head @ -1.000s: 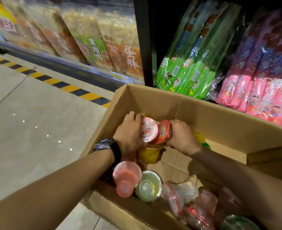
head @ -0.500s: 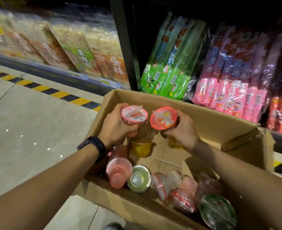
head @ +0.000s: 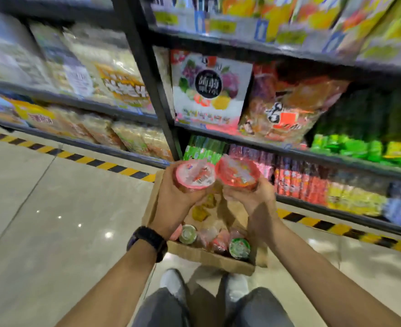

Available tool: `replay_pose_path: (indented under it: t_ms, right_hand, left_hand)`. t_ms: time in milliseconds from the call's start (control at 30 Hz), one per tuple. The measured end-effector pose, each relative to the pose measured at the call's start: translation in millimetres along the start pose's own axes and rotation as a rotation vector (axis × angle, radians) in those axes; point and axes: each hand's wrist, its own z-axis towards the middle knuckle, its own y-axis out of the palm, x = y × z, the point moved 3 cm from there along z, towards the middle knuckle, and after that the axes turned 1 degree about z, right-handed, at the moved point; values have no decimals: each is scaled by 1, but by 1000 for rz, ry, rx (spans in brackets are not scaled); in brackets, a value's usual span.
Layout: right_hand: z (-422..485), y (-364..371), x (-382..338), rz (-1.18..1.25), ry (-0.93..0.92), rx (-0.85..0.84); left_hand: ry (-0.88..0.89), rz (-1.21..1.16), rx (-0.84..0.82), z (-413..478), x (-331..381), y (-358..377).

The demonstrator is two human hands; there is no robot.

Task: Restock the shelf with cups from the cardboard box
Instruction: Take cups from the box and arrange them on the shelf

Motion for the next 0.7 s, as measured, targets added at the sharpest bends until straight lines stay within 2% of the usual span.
replay_pose_path:
  t_ms: [100, 233, 333, 467, 700]
  right_hand:
    - [-55, -19, -103, 88, 40, 67]
    - [-126, -28, -227, -56, -107, 118]
    - [-160, -31, -301, 3, -227, 170]
    - [-198, -38, -386, 57, -362, 214]
    - [-231, -87, -480, 98, -551, 297]
  left_hand:
    - [11, -63, -35, -43, 110, -8]
    - [70, -139, -141, -79, 226, -24]
    - [107, -233, -198, -90, 293, -29]
    - [217, -273, -207, -107, 376, -29]
    - [387, -239, -245, -123, 495, -3]
